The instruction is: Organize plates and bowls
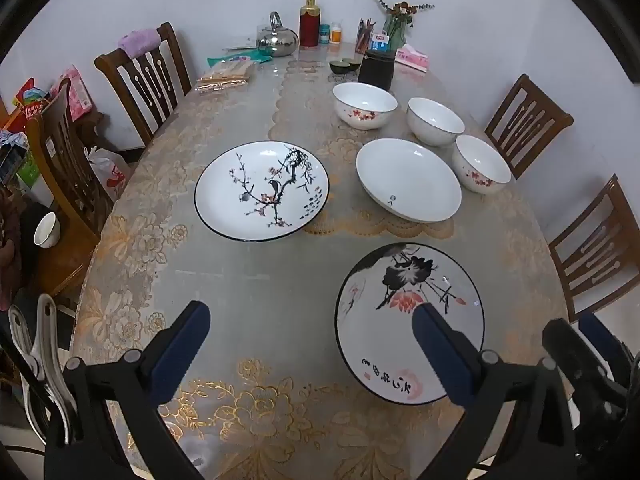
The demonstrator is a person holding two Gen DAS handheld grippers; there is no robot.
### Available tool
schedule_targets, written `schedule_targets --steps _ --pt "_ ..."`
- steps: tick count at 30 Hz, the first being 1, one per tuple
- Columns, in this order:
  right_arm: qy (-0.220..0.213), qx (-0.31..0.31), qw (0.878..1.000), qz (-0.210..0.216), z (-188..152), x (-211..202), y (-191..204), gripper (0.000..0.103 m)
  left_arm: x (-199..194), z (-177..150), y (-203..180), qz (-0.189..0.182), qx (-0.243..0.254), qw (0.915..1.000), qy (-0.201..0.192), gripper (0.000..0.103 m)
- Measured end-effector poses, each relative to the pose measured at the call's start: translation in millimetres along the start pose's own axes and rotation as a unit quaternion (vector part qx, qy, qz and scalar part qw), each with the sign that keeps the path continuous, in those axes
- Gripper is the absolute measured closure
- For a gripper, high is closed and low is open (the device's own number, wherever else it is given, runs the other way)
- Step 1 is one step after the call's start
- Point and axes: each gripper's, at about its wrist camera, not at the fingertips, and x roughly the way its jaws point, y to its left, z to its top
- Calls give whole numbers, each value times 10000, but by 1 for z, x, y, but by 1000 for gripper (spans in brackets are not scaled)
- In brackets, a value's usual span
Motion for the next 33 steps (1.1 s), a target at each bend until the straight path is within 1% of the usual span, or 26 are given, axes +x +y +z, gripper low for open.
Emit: schedule_targets --steps 7,8,24,33 --pt "-13 -6 10000 -7 0 -1 -1 4 -5 -3 -3 -20 45 10000 -77 0" --pt "-13 -6 10000 -8 0 -1 -1 4 0 -2 0 -5 5 10000 36 0" --pt "-18 -1 10000 -31 -3 -1 -1 4 -1 -4 -4 -19 60 10000 58 0" --pt "23 61 10000 11 -5 -2 -9 4 -3 -3 -9 -35 120 9999 40 0"
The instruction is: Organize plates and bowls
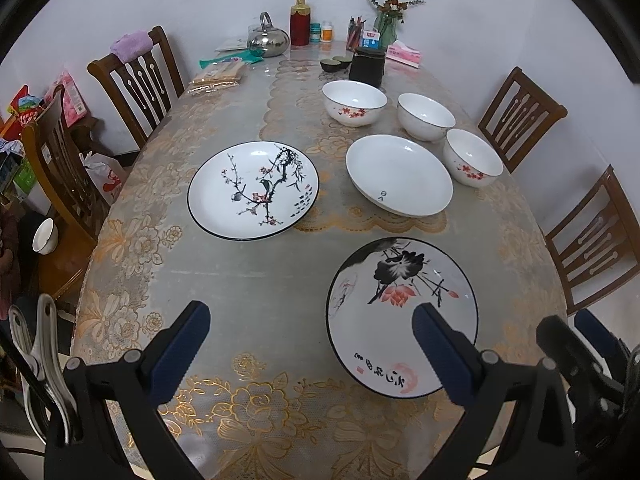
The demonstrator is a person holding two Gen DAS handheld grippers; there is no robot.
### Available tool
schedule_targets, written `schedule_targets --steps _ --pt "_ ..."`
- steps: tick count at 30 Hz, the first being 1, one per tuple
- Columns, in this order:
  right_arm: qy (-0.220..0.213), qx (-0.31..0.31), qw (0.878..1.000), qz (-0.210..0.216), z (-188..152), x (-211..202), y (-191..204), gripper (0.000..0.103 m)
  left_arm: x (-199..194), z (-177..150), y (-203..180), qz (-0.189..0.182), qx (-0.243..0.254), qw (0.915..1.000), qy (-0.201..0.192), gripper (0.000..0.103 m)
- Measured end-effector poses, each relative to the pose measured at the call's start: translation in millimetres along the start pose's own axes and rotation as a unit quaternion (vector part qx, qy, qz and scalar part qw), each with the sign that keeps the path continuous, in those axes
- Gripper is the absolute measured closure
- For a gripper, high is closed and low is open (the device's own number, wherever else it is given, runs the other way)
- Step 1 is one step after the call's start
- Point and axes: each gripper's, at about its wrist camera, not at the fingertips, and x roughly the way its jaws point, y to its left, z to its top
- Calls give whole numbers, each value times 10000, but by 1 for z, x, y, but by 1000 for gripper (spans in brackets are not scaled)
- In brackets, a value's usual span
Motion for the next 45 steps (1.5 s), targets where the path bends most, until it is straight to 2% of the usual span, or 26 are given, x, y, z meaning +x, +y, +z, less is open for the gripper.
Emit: schedule_targets --steps 45 --pt "-58 86 9999 -58 -13 -21 9 4 -15 -17 2 -123 45 9999 -19 0"
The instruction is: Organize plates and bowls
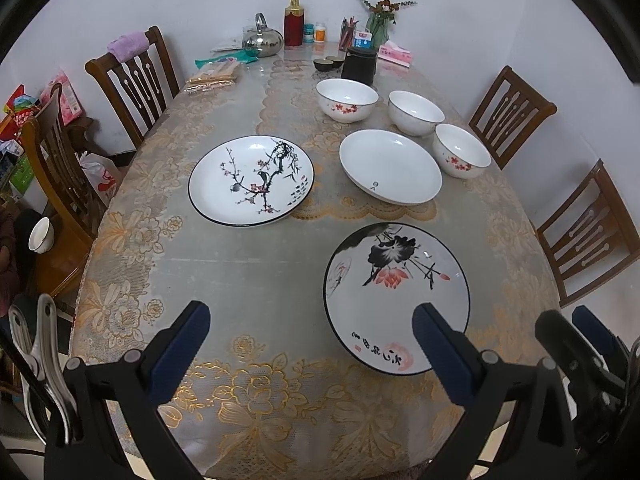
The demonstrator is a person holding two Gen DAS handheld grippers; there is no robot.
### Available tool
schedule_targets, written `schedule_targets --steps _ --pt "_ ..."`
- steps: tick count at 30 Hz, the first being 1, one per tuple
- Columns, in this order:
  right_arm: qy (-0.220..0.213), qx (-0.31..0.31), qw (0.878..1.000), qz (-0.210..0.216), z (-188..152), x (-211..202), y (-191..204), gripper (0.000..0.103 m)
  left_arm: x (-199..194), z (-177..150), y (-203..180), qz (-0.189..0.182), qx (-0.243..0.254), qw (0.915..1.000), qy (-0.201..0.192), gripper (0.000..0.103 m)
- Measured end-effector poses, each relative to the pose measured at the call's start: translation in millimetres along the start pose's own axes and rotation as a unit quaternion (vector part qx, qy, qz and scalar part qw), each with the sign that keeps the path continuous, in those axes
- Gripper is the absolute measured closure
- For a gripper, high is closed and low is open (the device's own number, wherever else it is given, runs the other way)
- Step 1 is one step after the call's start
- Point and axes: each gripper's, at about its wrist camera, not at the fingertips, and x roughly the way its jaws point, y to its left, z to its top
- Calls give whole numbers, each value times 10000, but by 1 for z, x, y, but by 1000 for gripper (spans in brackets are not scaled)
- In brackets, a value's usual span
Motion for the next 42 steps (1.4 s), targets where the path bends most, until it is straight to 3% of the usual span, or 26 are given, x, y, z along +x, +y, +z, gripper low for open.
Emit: schedule_targets --steps 25,39,42 --pt "51 251 9996 -93 -9 10 17 4 10 7 33 -219 202 9994 162 0" --pt "455 670 9962 -313 -24 47 -17 6 48 9 42 -420 435 9971 456 1" --pt "535 608 9963 -273 -20 59 -22 7 59 12 35 -447 430 9967 533 6"
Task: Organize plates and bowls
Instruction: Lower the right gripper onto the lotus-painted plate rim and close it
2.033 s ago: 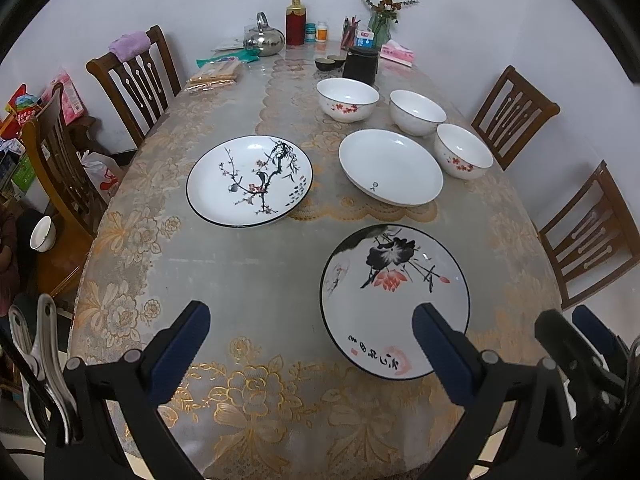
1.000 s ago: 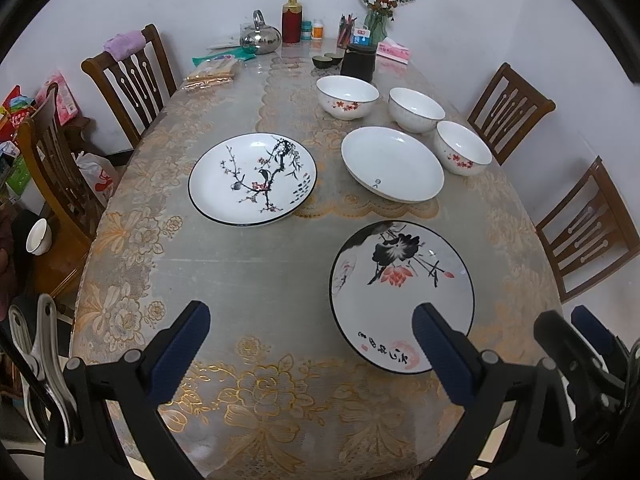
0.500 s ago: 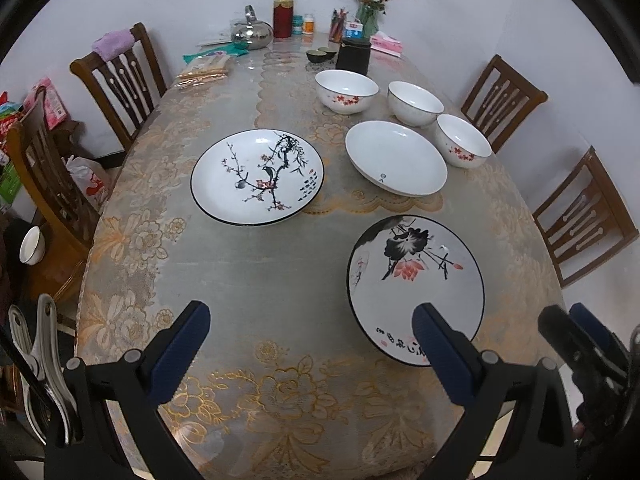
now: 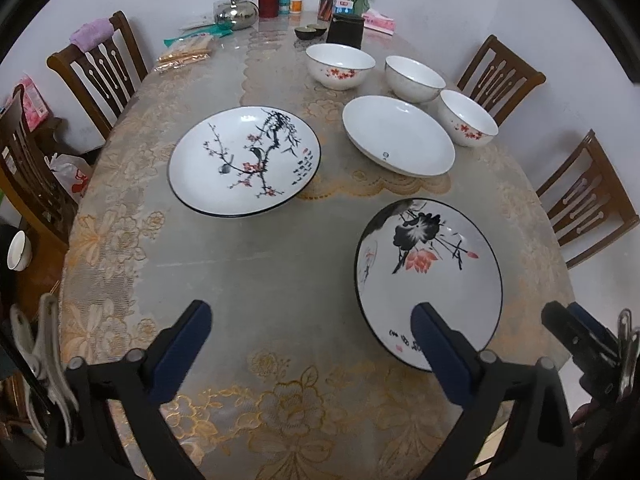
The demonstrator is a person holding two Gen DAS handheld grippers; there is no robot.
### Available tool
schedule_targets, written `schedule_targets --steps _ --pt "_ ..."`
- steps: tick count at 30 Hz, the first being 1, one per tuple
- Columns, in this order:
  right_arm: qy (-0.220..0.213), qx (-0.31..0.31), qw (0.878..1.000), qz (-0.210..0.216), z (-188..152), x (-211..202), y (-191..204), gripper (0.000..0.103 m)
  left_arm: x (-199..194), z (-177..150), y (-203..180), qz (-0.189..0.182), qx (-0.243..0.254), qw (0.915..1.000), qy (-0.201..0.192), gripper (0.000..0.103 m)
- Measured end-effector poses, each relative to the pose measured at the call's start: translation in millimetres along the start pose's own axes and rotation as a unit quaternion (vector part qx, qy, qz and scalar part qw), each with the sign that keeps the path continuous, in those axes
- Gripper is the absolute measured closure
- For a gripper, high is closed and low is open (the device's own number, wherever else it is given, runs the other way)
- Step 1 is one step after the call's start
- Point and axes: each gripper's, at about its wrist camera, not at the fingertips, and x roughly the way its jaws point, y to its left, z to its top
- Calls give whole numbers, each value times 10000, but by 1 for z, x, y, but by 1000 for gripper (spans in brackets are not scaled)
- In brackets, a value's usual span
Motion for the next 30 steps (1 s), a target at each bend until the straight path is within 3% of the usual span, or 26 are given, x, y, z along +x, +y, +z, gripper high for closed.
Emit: schedule_targets --steps 2,12,17,27,29,30 --pt "131 -4 9999 70 5 10 -3 18 6 3 -4 -40 55 10000 34 9" --pt "702 -335 9964 341 24 62 -17 40 62 8 -25 -92 25 9982 595 30" --pt "972 -497 9928 496 26 86 -17 55 82 6 -29 -39 -51 9968 797 49" --pt "1211 -794 9876 611 25 113 -16 76 104 6 -40 -88 -68 9951 981 51" --pt "1196 -876 9873 570 23 114 -15 80 101 4 -45 -78 47 9963 854 67" --pt "1178 -927 9871 568 22 113 -15 80 99 3 -47 19 114 9968 785 67"
